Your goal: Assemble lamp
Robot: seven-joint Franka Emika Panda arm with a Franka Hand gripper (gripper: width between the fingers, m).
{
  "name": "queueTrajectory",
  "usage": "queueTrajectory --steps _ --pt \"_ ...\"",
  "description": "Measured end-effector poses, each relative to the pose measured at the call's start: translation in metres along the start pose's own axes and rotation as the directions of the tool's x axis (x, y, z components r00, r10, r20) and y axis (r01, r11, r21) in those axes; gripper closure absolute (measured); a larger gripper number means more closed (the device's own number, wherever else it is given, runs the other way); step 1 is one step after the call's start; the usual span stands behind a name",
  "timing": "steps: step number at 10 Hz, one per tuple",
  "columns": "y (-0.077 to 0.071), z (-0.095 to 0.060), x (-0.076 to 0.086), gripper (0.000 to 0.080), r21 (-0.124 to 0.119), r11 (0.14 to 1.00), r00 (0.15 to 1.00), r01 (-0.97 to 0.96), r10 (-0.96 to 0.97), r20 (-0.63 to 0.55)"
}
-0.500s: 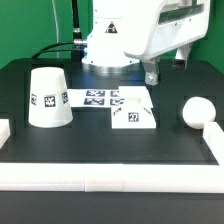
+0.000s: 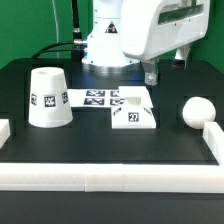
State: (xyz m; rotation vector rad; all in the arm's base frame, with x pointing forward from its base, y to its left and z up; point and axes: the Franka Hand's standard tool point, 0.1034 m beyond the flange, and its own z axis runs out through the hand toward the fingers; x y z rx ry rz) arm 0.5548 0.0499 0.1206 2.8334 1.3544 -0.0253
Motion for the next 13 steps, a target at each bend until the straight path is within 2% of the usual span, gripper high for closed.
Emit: queueTrajectory --steps 2,4,7,9,10,12,13 --pt "-0.032 0.012 -0.037 0.0100 0.003 1.000 1.000 -0.005 0.005 0.009" --pt "-0.044 0.025 -0.068 0.0100 0.009 1.000 1.000 -0.026 0.026 0.018" --pt "-0.044 0.025 -0.066 0.0100 0.011 0.998 0.998 -0.059 0.059 0.019" --pt "-0.045 0.026 -0.065 0.0100 0.010 0.980 0.980 -0.199 0.199 0.020" --pt "-0.046 0.027 -0.067 0.0100 0.012 0.956 0.956 -0.292 0.291 0.022" --pt "-0.052 0.036 -0.086 0.0100 0.026 0.859 0.859 -0.512 0.510 0.049" --pt "-0.054 0.038 -0.088 0.0100 0.031 0.806 0.806 -0.591 0.589 0.056"
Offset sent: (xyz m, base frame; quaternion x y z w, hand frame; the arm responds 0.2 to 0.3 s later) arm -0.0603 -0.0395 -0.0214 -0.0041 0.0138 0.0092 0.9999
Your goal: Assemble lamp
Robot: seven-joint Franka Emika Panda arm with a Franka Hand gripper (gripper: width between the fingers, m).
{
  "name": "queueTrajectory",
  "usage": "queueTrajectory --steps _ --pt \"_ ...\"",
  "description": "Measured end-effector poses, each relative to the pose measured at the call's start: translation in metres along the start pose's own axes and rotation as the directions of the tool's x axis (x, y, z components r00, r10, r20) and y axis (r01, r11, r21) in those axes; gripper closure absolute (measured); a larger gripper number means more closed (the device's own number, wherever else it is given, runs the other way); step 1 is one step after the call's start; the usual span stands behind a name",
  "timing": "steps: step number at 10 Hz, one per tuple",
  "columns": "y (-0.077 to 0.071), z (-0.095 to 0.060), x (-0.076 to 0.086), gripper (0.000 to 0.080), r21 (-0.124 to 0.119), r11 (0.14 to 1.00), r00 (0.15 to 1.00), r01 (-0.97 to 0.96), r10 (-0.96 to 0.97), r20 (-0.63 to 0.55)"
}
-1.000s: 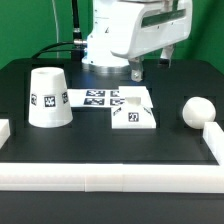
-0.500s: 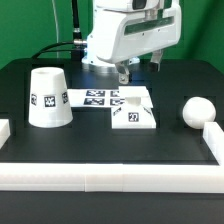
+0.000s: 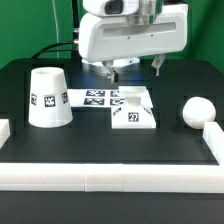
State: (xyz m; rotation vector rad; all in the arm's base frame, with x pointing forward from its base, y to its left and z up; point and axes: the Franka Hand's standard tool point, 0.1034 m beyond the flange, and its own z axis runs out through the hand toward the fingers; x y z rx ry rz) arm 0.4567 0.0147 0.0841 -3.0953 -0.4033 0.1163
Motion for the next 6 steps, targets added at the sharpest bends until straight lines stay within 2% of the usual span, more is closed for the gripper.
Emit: queueTrajectory --steps 1,4,6 --pt "-0.0018 -0.0010 0.0020 0.0100 0.000 0.999 0.999 -0.049 0.049 -0.003" --pt "-0.0059 -0.0007 0.0027 0.0100 0.021 0.966 0.966 -0.258 0.258 -0.002" --pt "-0.0066 0.0062 -0.0006 0.0100 0.026 0.929 0.929 -0.369 0.369 0.013"
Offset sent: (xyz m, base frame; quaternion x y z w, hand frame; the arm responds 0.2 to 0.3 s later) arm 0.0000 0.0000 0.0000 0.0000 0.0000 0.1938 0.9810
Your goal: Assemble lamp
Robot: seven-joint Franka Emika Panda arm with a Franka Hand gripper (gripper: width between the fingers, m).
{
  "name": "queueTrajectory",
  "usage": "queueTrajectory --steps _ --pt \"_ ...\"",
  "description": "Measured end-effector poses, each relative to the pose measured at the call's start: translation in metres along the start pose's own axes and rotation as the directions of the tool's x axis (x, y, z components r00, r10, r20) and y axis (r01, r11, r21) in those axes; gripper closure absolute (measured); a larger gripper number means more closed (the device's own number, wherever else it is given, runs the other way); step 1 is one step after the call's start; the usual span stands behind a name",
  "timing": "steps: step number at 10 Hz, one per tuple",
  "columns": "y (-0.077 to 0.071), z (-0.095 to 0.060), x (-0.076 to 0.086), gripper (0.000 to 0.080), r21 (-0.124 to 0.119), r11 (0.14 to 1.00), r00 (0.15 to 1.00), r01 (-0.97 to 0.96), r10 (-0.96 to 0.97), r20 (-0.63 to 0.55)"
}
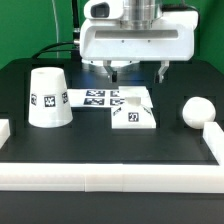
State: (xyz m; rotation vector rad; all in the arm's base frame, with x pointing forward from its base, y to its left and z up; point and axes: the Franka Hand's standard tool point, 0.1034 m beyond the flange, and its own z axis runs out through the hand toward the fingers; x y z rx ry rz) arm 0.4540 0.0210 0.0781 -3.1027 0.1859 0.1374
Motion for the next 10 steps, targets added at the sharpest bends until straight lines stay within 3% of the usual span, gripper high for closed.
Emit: queueTrajectory --steps 3,9,10 --pt "0.006 0.014 -0.001 0.0100 -0.001 1.000 1.000 0.012 -0.012 0.000" --pt "0.004 0.026 -0.002 0.0100 -0.001 0.998 0.998 0.070 -0.070 -0.002" --pt "0.004 0.026 -0.002 0.0195 -0.001 0.998 0.998 0.070 -0.070 -0.002"
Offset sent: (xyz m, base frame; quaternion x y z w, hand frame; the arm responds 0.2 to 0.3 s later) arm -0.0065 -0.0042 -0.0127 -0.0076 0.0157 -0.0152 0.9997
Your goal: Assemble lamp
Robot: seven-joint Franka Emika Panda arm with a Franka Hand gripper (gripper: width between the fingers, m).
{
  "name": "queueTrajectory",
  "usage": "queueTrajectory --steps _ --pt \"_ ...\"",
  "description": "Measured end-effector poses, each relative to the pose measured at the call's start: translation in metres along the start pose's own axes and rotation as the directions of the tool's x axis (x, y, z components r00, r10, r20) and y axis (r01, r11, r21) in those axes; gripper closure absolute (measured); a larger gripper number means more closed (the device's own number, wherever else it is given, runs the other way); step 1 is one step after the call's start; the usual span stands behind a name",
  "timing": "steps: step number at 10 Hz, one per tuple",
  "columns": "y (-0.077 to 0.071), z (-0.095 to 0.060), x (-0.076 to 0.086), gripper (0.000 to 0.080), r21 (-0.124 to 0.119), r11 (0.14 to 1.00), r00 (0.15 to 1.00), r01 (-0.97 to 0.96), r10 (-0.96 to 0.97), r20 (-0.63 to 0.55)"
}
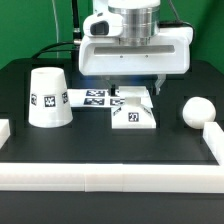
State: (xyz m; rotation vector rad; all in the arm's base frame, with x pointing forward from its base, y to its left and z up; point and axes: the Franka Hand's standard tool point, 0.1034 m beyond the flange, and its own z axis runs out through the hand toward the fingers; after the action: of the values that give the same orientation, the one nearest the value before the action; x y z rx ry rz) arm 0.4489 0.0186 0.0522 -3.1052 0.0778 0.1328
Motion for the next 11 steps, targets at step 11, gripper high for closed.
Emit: queueTrajectory --steps 11 --pt "-0.003 -0.004 0.040 0.0265 0.007 1.000 1.000 -0.001 0.002 -0.027"
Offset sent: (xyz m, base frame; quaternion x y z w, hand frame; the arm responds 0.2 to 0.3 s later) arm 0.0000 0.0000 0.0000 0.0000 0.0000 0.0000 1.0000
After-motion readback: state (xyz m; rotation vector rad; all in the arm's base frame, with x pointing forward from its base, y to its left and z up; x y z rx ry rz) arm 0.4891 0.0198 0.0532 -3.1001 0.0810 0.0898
